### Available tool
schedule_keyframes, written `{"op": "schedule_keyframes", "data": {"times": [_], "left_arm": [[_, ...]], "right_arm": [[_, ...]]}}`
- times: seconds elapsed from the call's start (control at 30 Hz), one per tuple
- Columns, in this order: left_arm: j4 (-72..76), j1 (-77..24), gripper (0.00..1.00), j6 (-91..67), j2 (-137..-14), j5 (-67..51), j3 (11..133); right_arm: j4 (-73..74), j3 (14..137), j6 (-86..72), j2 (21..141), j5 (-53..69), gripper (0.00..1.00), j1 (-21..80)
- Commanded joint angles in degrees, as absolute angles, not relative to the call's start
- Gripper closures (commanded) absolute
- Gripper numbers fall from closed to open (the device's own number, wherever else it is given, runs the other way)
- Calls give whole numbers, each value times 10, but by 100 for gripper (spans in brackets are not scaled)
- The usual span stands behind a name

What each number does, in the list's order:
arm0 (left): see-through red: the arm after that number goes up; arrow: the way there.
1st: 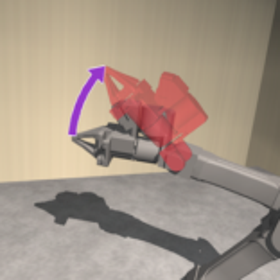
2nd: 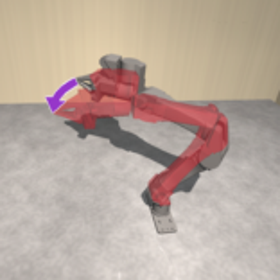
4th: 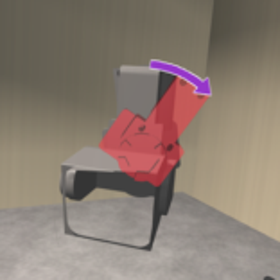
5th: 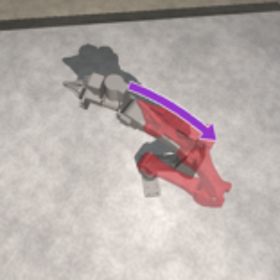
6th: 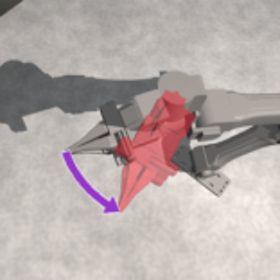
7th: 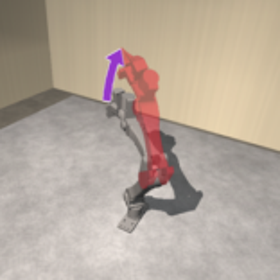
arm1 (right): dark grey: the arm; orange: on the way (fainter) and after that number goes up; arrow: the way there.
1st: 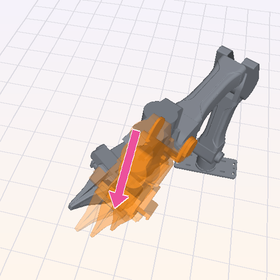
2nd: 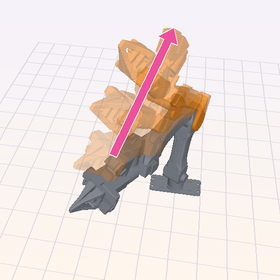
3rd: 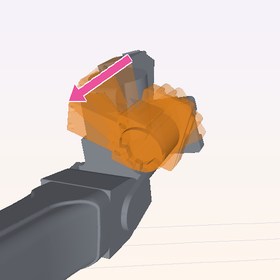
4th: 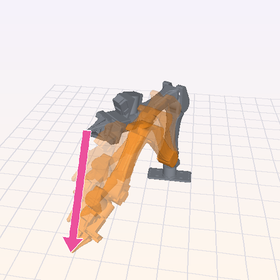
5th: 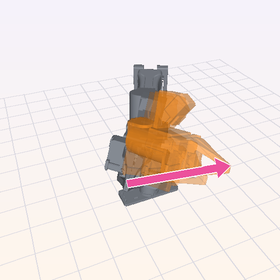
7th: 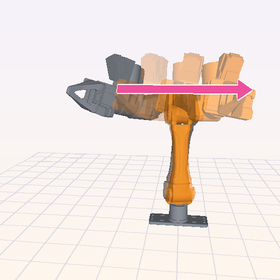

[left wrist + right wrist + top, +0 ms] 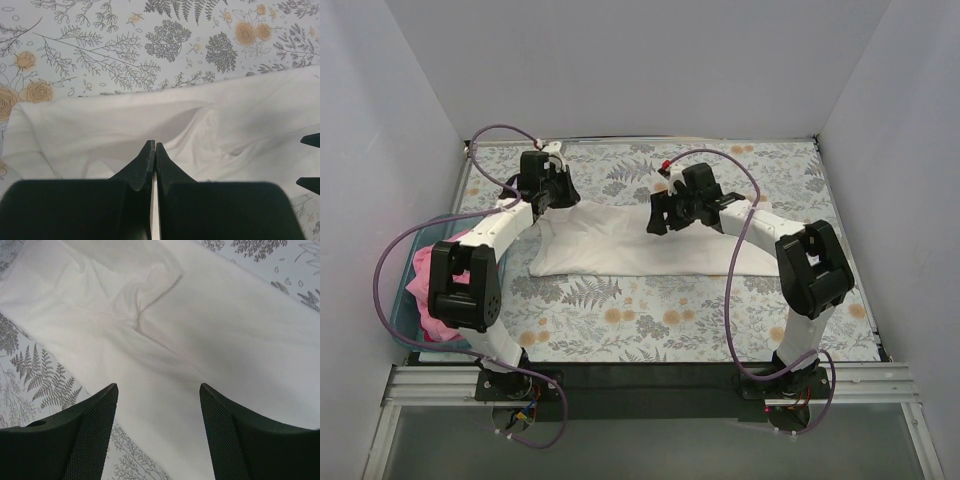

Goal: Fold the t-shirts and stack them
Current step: Fold the tshirt

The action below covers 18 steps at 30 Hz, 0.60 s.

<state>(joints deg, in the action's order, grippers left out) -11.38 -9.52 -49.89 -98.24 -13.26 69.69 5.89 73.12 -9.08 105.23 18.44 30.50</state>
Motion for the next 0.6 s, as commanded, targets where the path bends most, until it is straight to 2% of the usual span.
{"op": "schedule_keyframes", "data": {"times": [0.0, 0.2, 0.57], "left_arm": [[-115, -97, 100, -507, -934, -124, 672], [-113, -97, 100, -507, -917, -73, 635], [-84, -97, 100, -496, -896, -69, 576]], "right_arm": [[55, 704, -100, 1027, 183, 38, 307], [54, 672, -107, 999, 184, 38, 307], [41, 639, -116, 965, 179, 38, 308]]}}
